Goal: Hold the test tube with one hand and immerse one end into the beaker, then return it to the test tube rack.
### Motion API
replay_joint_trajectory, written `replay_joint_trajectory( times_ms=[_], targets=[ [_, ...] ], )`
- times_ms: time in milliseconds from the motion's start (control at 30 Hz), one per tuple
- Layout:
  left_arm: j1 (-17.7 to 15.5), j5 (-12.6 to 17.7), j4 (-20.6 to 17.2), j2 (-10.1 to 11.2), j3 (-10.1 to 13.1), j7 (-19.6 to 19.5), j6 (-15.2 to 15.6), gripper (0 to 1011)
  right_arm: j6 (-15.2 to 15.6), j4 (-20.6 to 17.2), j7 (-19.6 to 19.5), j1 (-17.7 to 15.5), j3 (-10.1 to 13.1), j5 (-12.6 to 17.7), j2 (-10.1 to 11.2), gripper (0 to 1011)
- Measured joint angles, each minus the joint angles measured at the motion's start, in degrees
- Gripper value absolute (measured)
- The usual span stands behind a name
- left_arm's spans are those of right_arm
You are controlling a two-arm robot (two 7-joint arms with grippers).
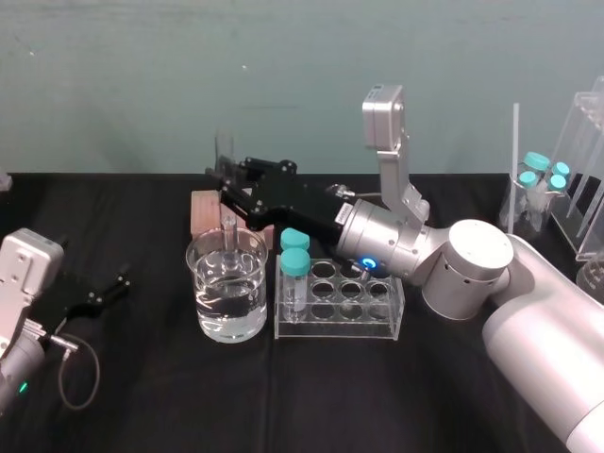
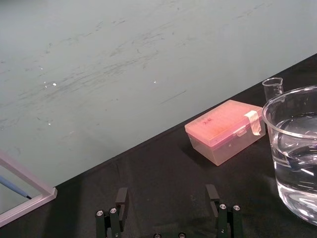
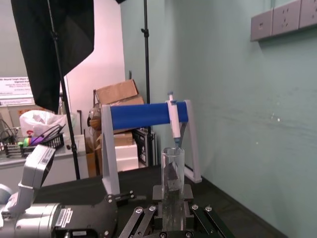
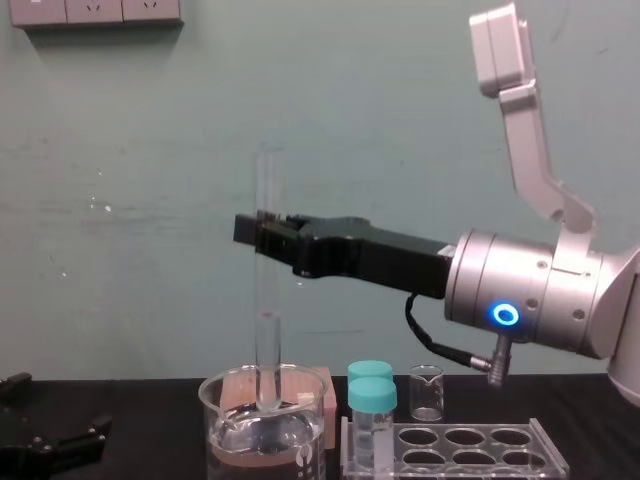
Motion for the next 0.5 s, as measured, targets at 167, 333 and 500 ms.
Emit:
replay_joint_trajectory(
  times_ms=[167,333,500],
  targets=[
    [0.00,0.00,0.00,0.00,0.00,0.00,0.00,1000,0.48,0.47,0.00,-0.15,-0.50,-0.22,0.33,225],
    [0.00,0.00,0.00,0.00,0.00,0.00,0.00,1000,0.62,1.48,-0.17,-0.18,-0.91,-0.84,0.53,226],
    [0.00,0.00,0.00,0.00,0.00,0.00,0.00,1000,0.67,2.35,-0.25,-0.13,-1.10,-1.23,0.49,225]
  ],
)
